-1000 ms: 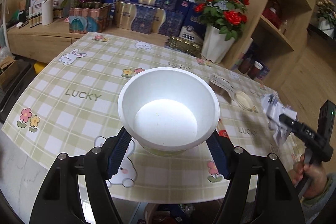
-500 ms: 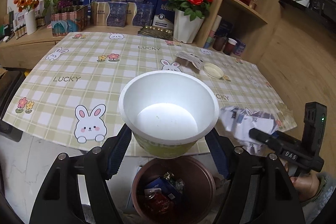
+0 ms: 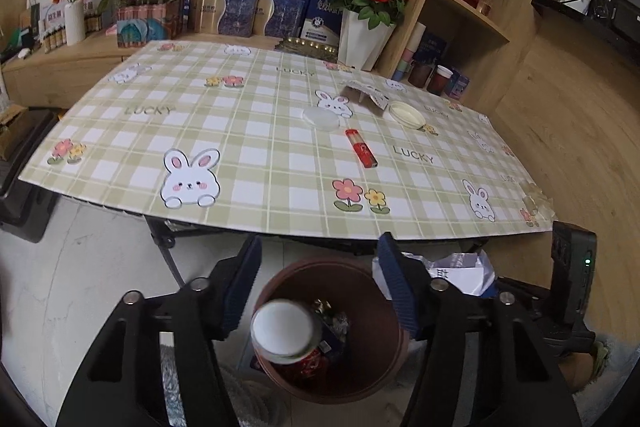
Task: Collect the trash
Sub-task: 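Carry the cup and paper over the bin and open the left then right tool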
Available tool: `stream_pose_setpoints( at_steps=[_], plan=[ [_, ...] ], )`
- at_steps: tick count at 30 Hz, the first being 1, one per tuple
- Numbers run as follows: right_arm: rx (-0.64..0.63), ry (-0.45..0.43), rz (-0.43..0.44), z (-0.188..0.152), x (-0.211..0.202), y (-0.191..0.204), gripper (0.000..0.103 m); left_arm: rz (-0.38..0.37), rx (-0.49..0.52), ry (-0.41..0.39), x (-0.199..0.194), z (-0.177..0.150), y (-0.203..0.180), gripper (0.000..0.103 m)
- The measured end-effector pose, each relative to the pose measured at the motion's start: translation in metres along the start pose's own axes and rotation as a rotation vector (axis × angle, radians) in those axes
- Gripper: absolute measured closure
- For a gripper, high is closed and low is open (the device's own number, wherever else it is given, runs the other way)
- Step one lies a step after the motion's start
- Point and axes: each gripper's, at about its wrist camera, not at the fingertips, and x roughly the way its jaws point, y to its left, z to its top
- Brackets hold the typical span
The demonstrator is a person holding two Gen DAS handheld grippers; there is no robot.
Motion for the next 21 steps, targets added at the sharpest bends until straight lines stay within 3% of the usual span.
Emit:
stream_pose_setpoints(
  at_steps=[13,21],
  plan=[
    [0.001,0.003,0.0,0.006,0.001,0.0,0.048,0.019,-0.006,-0.018,-0.003,0.003,-0.002,0.048],
    [-0.004,0.022,0.013,0.007,0.008,0.0,0.035,0.045,-0.016,-0.01,0.0,0.002,0.004,0.037]
  ],
)
